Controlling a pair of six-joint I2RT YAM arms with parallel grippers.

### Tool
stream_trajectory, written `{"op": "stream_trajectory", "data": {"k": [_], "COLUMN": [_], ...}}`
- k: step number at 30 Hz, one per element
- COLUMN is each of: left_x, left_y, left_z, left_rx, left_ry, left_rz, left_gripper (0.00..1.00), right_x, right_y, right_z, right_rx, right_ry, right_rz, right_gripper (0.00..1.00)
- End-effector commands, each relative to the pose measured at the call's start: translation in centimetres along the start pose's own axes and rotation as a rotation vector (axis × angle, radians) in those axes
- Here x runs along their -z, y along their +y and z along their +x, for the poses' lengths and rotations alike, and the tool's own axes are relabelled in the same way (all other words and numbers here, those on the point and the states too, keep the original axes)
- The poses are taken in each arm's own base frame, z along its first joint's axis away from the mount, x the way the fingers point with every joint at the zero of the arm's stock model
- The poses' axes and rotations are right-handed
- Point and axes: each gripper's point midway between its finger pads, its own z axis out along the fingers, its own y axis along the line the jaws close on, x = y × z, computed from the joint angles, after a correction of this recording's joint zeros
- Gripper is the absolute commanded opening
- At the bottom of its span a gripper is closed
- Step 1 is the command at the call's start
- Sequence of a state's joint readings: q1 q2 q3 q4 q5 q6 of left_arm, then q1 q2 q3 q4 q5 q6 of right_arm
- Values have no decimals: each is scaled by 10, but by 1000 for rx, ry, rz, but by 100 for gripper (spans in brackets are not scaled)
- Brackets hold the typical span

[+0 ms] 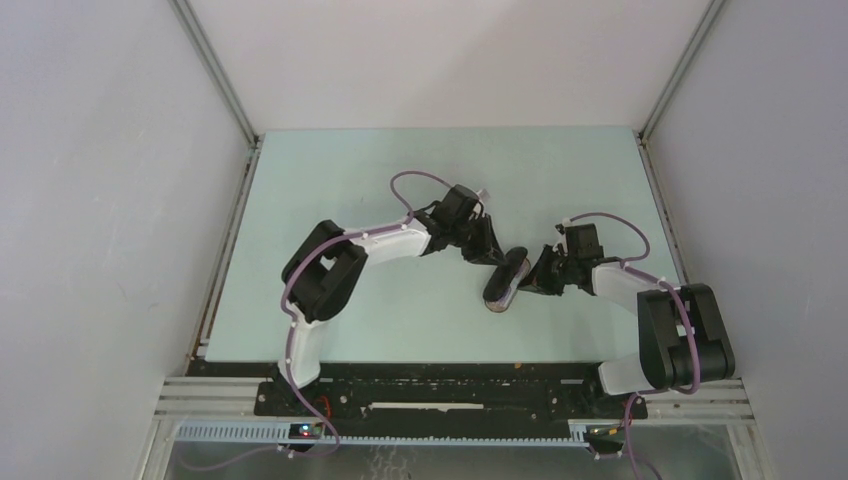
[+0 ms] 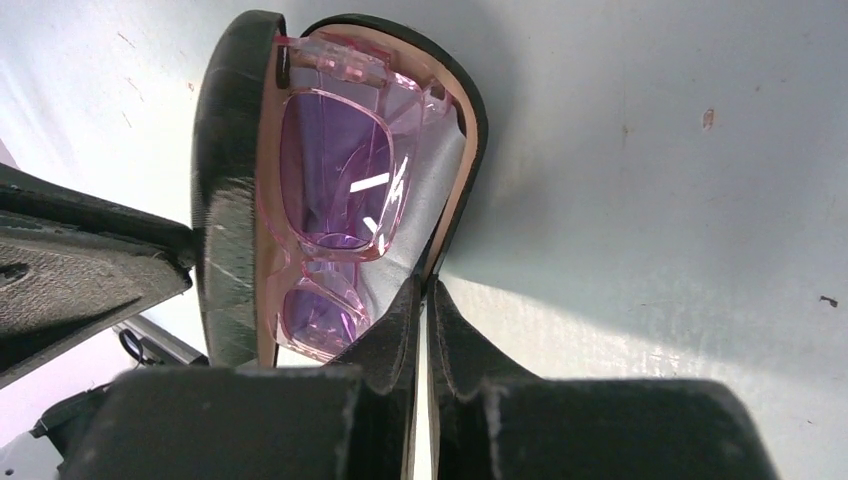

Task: Organize the sunglasses
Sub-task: Close the sunglasses case at the center of the board.

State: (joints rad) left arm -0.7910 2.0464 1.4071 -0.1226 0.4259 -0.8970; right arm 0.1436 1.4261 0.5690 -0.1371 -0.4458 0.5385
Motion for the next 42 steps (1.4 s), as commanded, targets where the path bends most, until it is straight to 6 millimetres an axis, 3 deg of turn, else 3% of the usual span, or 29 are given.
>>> {"op": "stream_trajectory", "data": {"k": [1, 9, 14, 23, 28, 30, 36, 38, 42], "left_x": [-23, -29, -19, 26, 49, 54, 61, 59, 52], "left_y": [28, 36, 28, 0, -1, 3, 26, 27, 22], "left_z": [48, 54, 48, 29, 26, 24, 16, 15, 15], "left_rx": [-7, 2, -23, -116, -156, -169, -255, -303, -414], "left_ry": [142, 167, 140, 31, -16, -33, -79, -85, -96], "left_rz": [-91, -106, -106, -106, -149, -173, -304, -328, -400], "left_gripper": [19, 19, 21, 26, 32, 42, 94, 100, 100], "right_x": [-4, -4, 0, 30, 37, 37, 43, 48, 60], "right_y": [23, 25, 25, 20, 19, 17, -3, -10, -19], "right_z": [3, 3, 2, -14, -17, -18, -32, -38, -48], "right_rx": [26, 26, 28, 28, 27, 19, -56, -79, -114], "right_ry": [9, 6, -5, -97, -118, -122, -187, -215, -268], "right_rz": [-84, -83, -78, -46, -45, -36, 46, 67, 90], "right_gripper": [8, 8, 10, 36, 39, 38, 38, 39, 41]}}
